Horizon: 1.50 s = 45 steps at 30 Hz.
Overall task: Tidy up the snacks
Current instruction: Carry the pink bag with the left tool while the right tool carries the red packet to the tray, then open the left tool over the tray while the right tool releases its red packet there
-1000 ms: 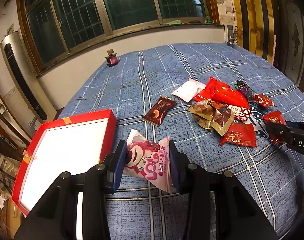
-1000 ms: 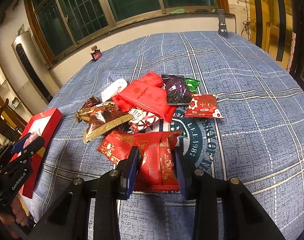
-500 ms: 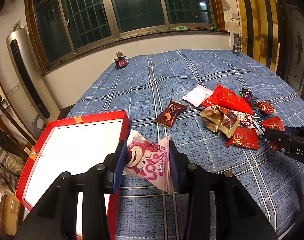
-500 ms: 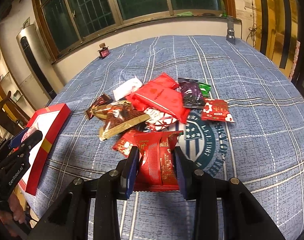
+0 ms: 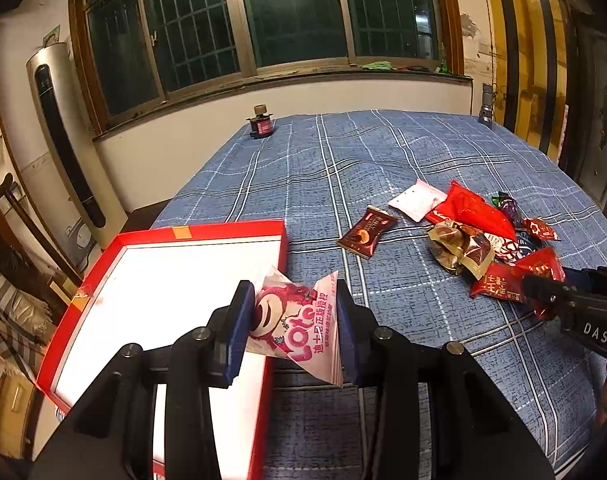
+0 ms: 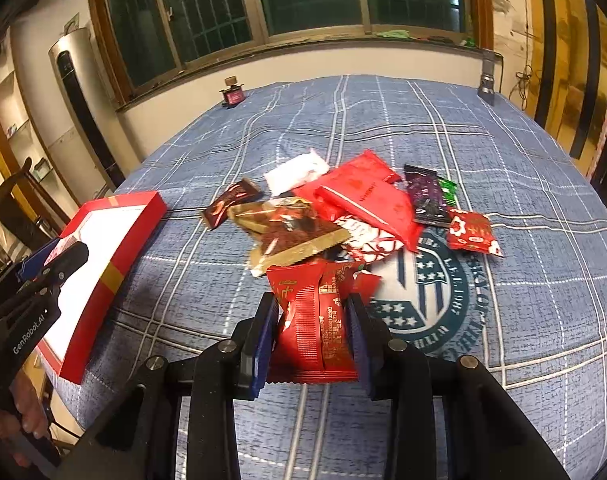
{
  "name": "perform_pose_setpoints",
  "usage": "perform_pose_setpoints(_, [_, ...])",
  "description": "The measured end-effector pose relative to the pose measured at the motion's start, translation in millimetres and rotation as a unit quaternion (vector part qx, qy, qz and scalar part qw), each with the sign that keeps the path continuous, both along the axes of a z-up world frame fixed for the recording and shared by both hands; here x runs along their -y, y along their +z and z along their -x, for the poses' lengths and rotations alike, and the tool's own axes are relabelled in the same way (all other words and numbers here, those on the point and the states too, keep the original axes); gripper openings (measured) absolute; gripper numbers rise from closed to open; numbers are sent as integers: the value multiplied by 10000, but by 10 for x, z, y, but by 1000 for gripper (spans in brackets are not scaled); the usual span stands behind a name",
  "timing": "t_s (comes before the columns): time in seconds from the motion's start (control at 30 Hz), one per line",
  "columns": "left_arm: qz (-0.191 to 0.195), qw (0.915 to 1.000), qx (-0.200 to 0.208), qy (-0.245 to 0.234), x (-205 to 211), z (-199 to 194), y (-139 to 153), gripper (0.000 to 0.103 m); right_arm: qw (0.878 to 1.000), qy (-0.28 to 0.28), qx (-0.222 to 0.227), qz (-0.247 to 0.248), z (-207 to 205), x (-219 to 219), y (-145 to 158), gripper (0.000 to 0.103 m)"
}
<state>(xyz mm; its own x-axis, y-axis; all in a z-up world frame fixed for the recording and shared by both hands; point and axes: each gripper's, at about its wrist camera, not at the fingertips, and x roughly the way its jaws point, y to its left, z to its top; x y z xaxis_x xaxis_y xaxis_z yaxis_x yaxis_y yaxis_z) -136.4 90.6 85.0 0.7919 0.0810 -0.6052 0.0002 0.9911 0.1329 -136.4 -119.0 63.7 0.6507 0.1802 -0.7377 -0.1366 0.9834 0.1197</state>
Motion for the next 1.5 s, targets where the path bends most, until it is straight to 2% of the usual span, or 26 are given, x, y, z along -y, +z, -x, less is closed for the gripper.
perform_pose_setpoints(0.33, [275, 9995, 90, 136, -279, 78, 69, 37, 9995, 285, 116, 103, 13, -343, 84, 35])
perform_pose_setpoints(0.6, [434, 9959, 346, 718, -886, 280, 239, 37, 9957, 872, 297, 8, -78, -890, 220, 35])
perform_pose_setpoints(0.8, [516, 9923, 219, 1108, -1236, 349, 95, 37, 9884, 1497, 244, -52, -74, -1477, 159, 36])
perform_pose_setpoints(1.1, [605, 9896, -37, 1304, -1444, 372, -117, 38, 9749, 2215, 206, -66, -18, -2173, 65, 38])
perform_pose_setpoints(1.13, [591, 9894, -22, 1328, -1457, 398, -113, 39, 9733, 2283, 191, -139, -19, -2219, 70, 38])
perform_pose_setpoints(1.2, [533, 9886, -7, 1409, -1470, 413, -117, 50, 9706, 2382, 179, -287, -28, -2264, 96, 40])
perform_pose_setpoints(1.33, [479, 9877, -2, 1489, -1499, 436, -116, 65, 9721, 2290, 352, -351, -12, -2185, 166, 64])
perform_pose_setpoints(1.5, [593, 9877, -113, 1443, -1469, 412, -141, 66, 9815, 1824, 522, -266, -62, -1788, 156, 66])
